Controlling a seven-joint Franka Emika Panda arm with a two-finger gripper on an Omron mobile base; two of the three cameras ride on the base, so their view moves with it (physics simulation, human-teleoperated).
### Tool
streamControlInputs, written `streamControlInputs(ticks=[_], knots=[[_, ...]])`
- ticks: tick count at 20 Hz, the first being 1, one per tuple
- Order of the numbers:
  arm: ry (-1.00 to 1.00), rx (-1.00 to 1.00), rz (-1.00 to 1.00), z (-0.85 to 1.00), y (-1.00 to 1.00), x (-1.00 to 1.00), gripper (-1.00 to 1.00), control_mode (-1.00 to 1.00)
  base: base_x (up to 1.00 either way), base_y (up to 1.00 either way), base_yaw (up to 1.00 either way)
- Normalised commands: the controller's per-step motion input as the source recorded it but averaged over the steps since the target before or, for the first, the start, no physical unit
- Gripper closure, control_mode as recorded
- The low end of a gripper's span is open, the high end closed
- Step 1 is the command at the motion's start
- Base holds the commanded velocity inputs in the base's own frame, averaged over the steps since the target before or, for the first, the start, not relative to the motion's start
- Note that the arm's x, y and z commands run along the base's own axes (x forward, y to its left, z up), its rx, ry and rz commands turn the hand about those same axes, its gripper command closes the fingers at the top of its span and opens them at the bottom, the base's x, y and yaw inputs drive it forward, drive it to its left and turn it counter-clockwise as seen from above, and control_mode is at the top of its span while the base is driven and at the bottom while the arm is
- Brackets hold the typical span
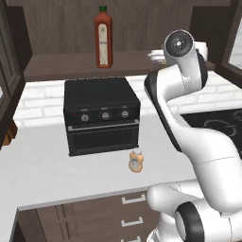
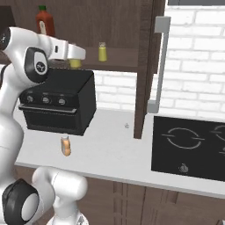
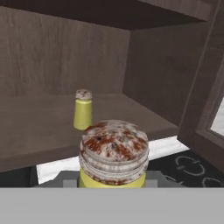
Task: Put the shaker and condiment bottle from the counter next to their counterparts in the cabinet.
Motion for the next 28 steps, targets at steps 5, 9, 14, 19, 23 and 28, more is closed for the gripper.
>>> streamControlInputs(ticks=[5, 9, 14, 19, 23, 28], knots=[[0.1, 0.04, 0.1, -0.12, 0.1, 0.79, 1.0, -1.0, 0.0, 0.0, 0.0], [0.01, 0.0, 0.02, -0.02, 0.0, 0.07, 1.0, -1.0, 0.0, 0.0, 0.0], [-0.03, 0.0, 0.0, 0.0, 0.0, 0.25, 1.0, -1.0, 0.0, 0.0, 0.0], [-0.05, -0.03, 0.0, -0.03, 0.0, 0.18, 1.0, -1.0, 0.0, 0.0, 0.0], [0.0, 0.04, 0.0, -0.14, 0.07, 0.0, 1.0, -1.0, 0.0, 0.0, 0.0], [0.07, 0.15, 0.0, -0.26, 0.09, 0.05, 1.0, -1.0, 0.0, 0.0, 0.0]])
